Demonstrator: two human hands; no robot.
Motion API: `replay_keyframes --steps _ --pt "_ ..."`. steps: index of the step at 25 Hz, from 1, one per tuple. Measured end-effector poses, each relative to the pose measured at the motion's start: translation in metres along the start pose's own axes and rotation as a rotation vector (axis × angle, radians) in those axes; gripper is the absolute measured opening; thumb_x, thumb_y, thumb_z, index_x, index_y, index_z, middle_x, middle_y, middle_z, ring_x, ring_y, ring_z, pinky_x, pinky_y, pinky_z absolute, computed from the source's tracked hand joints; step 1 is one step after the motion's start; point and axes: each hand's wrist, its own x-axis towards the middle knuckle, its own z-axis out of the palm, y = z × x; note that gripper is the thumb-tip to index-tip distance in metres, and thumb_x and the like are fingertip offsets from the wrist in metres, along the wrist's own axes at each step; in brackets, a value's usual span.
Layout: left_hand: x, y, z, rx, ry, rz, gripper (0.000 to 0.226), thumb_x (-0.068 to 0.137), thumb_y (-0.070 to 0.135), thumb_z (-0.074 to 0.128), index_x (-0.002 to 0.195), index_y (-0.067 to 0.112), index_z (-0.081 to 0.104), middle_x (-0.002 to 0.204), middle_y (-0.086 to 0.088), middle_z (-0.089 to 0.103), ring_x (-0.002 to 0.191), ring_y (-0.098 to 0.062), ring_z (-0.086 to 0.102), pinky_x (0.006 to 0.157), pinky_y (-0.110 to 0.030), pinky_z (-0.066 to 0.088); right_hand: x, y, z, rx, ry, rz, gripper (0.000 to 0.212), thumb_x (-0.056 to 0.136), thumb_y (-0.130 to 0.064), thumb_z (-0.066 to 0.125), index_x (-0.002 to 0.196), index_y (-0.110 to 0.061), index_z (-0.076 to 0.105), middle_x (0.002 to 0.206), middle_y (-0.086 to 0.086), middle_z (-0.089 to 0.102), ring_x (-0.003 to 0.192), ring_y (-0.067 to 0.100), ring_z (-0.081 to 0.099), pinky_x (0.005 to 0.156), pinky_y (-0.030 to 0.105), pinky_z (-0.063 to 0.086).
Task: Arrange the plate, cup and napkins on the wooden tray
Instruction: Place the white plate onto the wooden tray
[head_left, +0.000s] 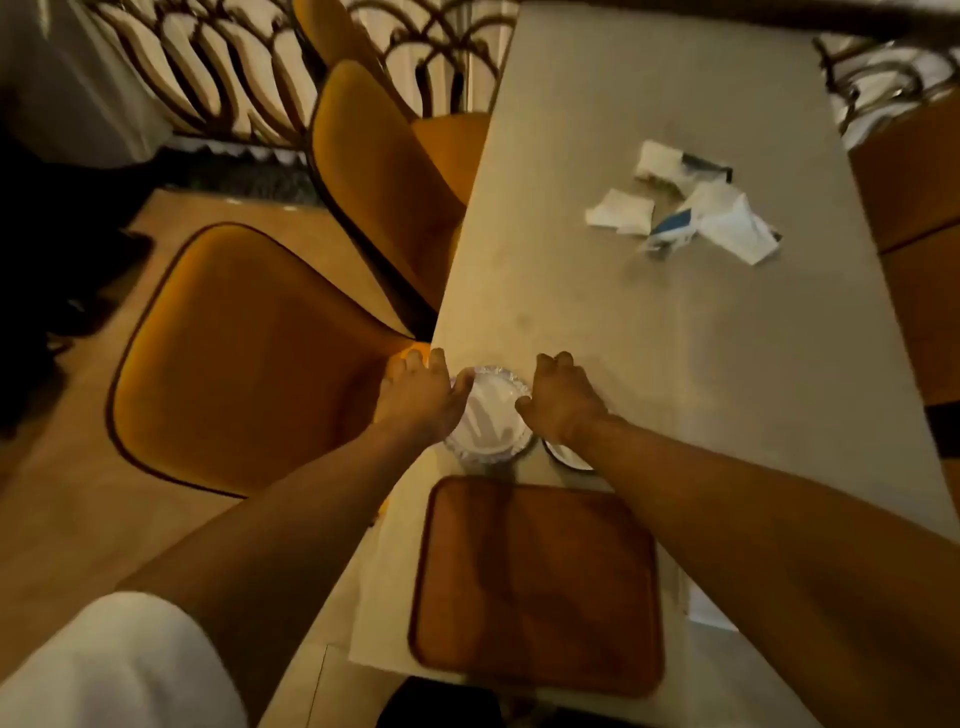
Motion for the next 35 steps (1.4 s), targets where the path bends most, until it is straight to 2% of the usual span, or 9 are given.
replay_keyframes --steps 3,6,11,19,23,26,28,31,35 --pt "0.014 -0.013 0.029 -0.09 -0.1 -0.051 0.06 0.098 0.048 0.041 0.142 0.008 0.036 0.14 -0.022 0.044 0.127 -0.039 0.043 0.099 -0.05 0.043 0.019 0.0 0.018 0.051 -0.033 0.058 0.054 0.093 -0.031 0.055 0.135 -0.001 0.041 0.136 0.022 0.043 0.122 0.038 0.048 0.099 0.043 0.044" --pt "0.023 -0.019 0.046 -0.184 -0.199 -0.072 0.057 0.094 0.036 0.053 0.14 0.005 0.038 0.136 -0.023 0.048 0.122 -0.04 0.048 0.098 -0.047 0.045 0.029 0.0 0.029 -0.142 -0.007 0.021 0.047 0.091 -0.035 0.051 0.127 -0.004 0.051 0.129 0.018 0.052 0.119 0.034 0.047 0.097 0.042 0.04" --pt "0.031 -0.021 0.054 -0.291 -0.206 -0.098 0.053 0.091 0.023 0.06 0.137 0.002 0.044 0.133 -0.022 0.05 0.121 -0.037 0.048 0.097 -0.042 0.044 0.05 -0.001 0.041 -0.369 -0.046 0.023 0.047 0.087 -0.043 0.05 0.121 -0.011 0.056 0.126 0.012 0.06 0.119 0.032 0.048 0.098 0.044 0.033" --pt "0.034 -0.021 0.058 -0.45 -0.172 -0.229 0.049 0.089 0.02 0.063 0.132 0.002 0.051 0.13 -0.02 0.06 0.115 -0.038 0.056 0.09 -0.04 0.05 0.055 0.006 0.043 -0.322 -0.087 0.023 0.045 0.088 -0.045 0.048 0.117 -0.012 0.057 0.123 0.013 0.063 0.119 0.033 0.05 0.11 0.049 0.026" --pt "0.034 -0.02 0.052 -0.526 -0.15 -0.279 0.04 0.088 0.019 0.062 0.126 0.005 0.058 0.124 -0.018 0.064 0.109 -0.037 0.06 0.089 -0.041 0.053 0.059 0.006 0.041 -0.206 -0.052 0.041 0.047 0.089 -0.043 0.048 0.122 -0.009 0.056 0.124 0.016 0.063 0.125 0.036 0.047 0.118 0.05 0.02" --pt "0.031 -0.023 0.045 -0.612 -0.113 -0.332 0.037 0.086 0.021 0.061 0.122 0.01 0.061 0.116 -0.015 0.066 0.101 -0.037 0.065 0.082 -0.051 0.059 0.052 0.004 0.035 -0.103 0.043 0.032 0.045 0.091 -0.036 0.048 0.125 -0.007 0.056 0.125 0.017 0.063 0.122 0.037 0.049 0.113 0.046 0.029" --pt "0.025 -0.025 0.038 -0.664 -0.095 -0.373 0.036 0.088 0.025 0.06 0.122 0.014 0.062 0.112 -0.011 0.067 0.095 -0.034 0.067 0.074 -0.052 0.062 0.043 0.005 0.032 -0.021 0.122 0.006 0.042 0.093 -0.026 0.047 0.131 -0.01 0.055 0.128 0.015 0.062 0.12 0.037 0.051 0.105 0.042 0.034" --pt "0.006 -0.03 0.03 -0.816 -0.086 -0.437 0.031 0.091 0.028 0.06 0.12 0.018 0.064 0.11 -0.011 0.069 0.086 -0.029 0.071 0.065 -0.051 0.063 0.021 0.009 0.031 0.309 0.177 0.007 0.044 0.095 -0.011 0.043 0.137 -0.015 0.054 0.134 0.013 0.059 0.12 0.033 0.055 0.1 0.04 0.041" --pt "-0.032 -0.042 0.027 -0.937 -0.099 -0.408 0.027 0.093 0.016 0.062 0.119 0.015 0.067 0.096 -0.006 0.073 0.08 -0.023 0.073 0.062 -0.042 0.064 -0.02 0.018 0.046 0.609 0.195 0.021 0.037 0.098 -0.01 0.045 0.13 -0.015 0.062 0.128 0.007 0.065 0.117 0.024 0.06 0.101 0.038 0.046"
